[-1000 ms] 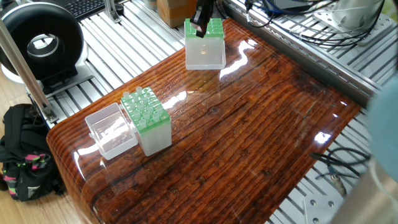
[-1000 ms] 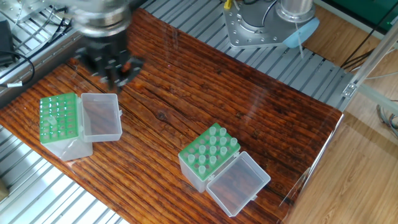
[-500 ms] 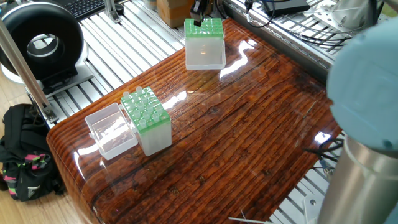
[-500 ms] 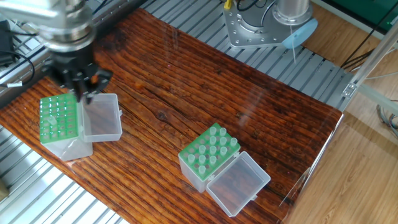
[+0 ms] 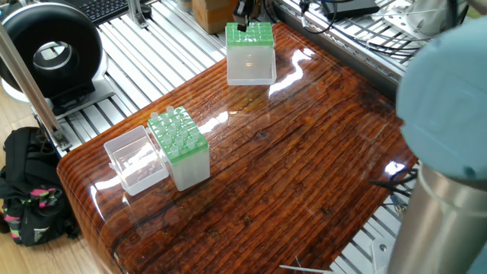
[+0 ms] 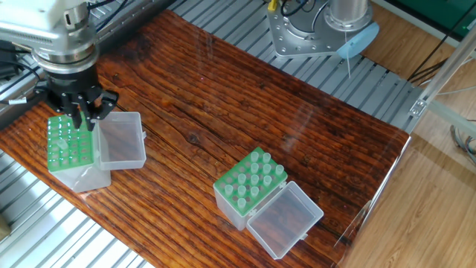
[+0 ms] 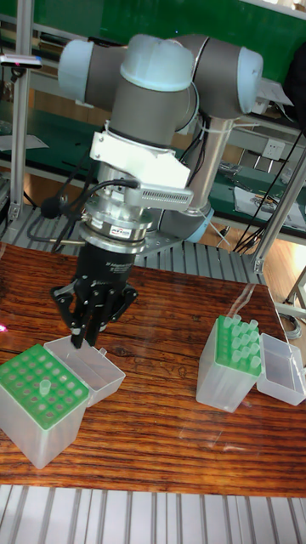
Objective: Transfer all large pipette tips from one holder to another
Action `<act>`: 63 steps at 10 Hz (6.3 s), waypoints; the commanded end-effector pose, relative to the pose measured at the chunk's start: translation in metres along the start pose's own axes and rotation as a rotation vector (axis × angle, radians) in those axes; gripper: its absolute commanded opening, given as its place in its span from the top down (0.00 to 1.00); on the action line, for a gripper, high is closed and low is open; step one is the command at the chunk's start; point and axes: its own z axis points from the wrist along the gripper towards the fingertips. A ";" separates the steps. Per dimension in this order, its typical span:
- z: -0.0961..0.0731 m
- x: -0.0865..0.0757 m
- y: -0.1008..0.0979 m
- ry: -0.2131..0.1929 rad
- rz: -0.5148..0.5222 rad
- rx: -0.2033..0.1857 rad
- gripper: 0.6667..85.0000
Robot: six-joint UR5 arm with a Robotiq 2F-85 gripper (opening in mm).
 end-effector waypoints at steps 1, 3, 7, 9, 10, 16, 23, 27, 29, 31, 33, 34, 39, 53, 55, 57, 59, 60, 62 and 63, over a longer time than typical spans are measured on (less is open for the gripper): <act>-0.011 0.004 0.048 -0.028 0.081 -0.022 0.70; -0.023 0.003 0.072 -0.030 0.127 0.006 0.70; -0.027 0.007 0.083 -0.012 0.118 0.018 0.72; -0.024 0.005 0.068 -0.018 0.090 0.009 0.73; -0.024 0.003 0.059 -0.021 0.077 -0.003 0.73; -0.036 0.001 0.019 0.003 0.012 -0.047 0.73; -0.036 -0.003 0.018 -0.007 0.015 -0.051 0.73; -0.039 -0.003 0.008 0.000 0.004 -0.043 0.73; -0.034 -0.003 -0.006 -0.003 -0.036 -0.046 0.73; -0.019 -0.017 -0.029 -0.019 -0.090 -0.030 0.73; -0.013 -0.022 -0.040 -0.028 -0.106 -0.027 0.73; -0.010 -0.022 -0.049 -0.019 -0.111 -0.014 0.73; -0.009 -0.018 -0.047 -0.015 -0.091 -0.027 0.72; 0.011 -0.018 -0.051 0.000 -0.072 -0.015 0.69; 0.011 -0.018 -0.052 -0.003 -0.096 -0.015 0.69; 0.011 -0.020 -0.051 -0.009 -0.113 -0.016 0.69; 0.014 -0.026 -0.062 -0.005 -0.145 -0.020 0.69; 0.022 -0.026 -0.067 -0.002 -0.156 -0.030 0.69; 0.047 -0.030 -0.063 -0.020 -0.185 -0.058 0.62; 0.050 -0.032 -0.062 -0.019 -0.191 -0.057 0.61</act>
